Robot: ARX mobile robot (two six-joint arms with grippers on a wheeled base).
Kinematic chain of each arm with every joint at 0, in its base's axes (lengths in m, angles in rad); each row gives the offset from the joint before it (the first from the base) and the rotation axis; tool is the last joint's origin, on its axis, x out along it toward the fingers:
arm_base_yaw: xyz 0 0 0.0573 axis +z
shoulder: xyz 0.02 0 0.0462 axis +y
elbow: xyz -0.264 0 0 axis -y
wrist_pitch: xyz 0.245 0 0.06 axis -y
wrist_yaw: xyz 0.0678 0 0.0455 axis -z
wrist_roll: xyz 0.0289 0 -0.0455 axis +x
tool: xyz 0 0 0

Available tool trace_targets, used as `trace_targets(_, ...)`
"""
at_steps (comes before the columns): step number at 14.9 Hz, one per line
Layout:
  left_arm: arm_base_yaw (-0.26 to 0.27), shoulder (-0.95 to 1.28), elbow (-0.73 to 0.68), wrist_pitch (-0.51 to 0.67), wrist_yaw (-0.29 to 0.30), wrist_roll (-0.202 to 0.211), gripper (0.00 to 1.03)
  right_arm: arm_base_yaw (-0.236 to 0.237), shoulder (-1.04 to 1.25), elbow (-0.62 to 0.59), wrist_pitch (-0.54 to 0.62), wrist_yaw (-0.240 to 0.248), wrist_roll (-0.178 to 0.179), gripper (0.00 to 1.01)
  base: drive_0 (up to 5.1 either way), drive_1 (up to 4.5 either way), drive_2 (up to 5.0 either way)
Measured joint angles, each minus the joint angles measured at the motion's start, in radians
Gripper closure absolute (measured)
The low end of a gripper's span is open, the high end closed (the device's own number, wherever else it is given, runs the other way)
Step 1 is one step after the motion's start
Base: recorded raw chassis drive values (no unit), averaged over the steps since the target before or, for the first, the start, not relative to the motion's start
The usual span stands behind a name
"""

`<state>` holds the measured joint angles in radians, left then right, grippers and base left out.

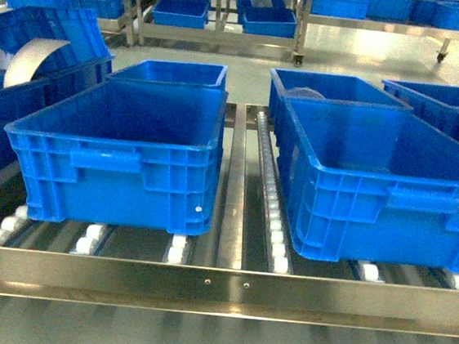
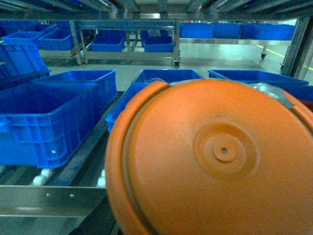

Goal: Sort blue parts and orange caps into right shelf containers

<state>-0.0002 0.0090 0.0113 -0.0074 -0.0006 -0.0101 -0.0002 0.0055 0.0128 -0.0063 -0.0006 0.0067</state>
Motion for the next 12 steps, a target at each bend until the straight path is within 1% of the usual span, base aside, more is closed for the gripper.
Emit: trace_targets(12, 0.000, 0.000, 0.000, 0.000, 0.000, 0.000, 0.61, 0.000, 0.000, 0.000, 0.000, 0.000, -0.001, 0.57, 0.0, 0.00, 0.0)
